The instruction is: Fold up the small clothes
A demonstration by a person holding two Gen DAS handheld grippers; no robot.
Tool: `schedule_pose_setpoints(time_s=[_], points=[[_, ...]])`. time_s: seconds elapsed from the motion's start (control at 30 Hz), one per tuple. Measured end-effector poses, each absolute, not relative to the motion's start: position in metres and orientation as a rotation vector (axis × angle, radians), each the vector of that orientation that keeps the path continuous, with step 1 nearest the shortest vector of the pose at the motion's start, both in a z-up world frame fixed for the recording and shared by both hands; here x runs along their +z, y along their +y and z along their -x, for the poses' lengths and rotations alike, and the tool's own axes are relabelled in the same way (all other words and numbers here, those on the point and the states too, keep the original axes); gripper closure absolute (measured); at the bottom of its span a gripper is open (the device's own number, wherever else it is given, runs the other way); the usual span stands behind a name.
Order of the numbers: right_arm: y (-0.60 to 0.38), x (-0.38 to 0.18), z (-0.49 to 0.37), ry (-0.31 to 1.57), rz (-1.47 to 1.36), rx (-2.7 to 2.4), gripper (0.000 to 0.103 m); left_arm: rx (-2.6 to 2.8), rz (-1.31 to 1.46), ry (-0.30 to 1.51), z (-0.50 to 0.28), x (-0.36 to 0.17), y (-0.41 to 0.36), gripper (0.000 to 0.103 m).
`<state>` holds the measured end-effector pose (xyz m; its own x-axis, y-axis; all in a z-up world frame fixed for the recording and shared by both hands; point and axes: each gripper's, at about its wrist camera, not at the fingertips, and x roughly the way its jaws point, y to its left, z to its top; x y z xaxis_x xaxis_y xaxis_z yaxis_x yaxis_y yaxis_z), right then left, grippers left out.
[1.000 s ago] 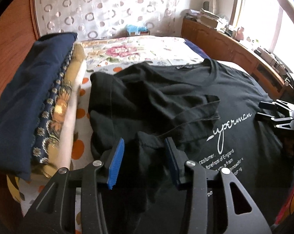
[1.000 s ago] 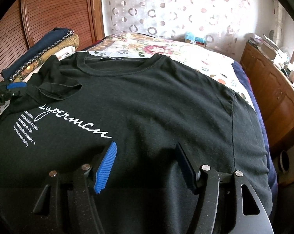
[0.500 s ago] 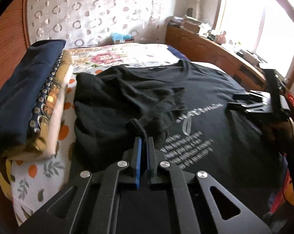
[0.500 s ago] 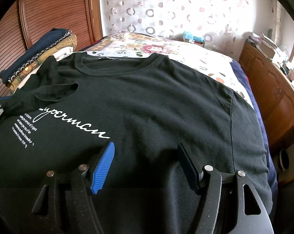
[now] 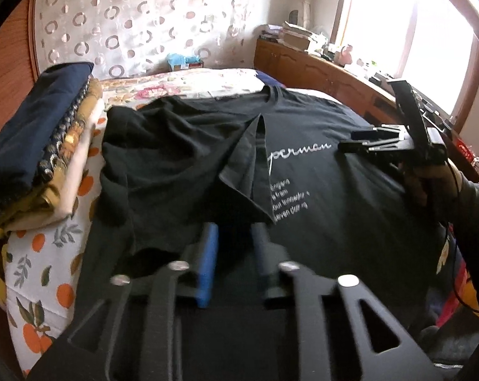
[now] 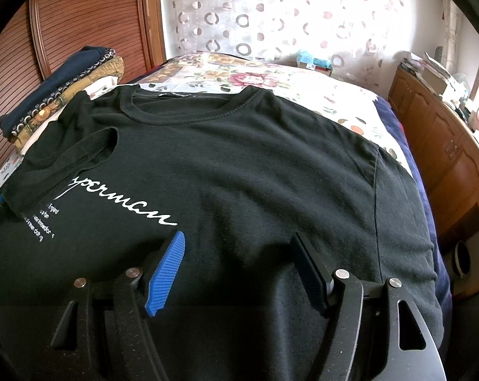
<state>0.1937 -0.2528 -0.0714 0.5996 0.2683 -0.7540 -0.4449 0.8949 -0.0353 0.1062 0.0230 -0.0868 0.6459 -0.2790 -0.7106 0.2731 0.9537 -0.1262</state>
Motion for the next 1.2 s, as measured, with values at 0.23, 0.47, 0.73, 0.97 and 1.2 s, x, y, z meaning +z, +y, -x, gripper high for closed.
schedule_pose_setpoints(time_s=[0.23, 0.47, 0.73, 0.97, 1.2], points=[[-0.253, -0.071, -0.194, 0.832, 0.228, 0.417, 0.032, -0.31, 0.03, 0.765, -0.115, -0.075, 0.02, 0.053], [-0.252, -0.071, -0.194, 0.832, 0.229, 0.417, 0.032, -0.346, 0.066, 0.854, -0.144, -0.093, 0.006, 0.053], [-0.252, -0.071, -0.194, 0.832, 0.229, 0.416, 0.032, -0.414, -0.035, 0.884, -0.129, -0.102, -0.022, 0.064], [-0.252, -0.071, -0.194, 0.832, 0.228, 0.415, 0.032, -0.402, -0.089, 0.864, -0.113, -0.098, -0.033, 0.054], [-0.254, -0.071, -0.194, 0.831, 0.227, 0.41, 0.032, -0.348, -0.088, 0.864, -0.126, -0.099, -0.027, 0.053]])
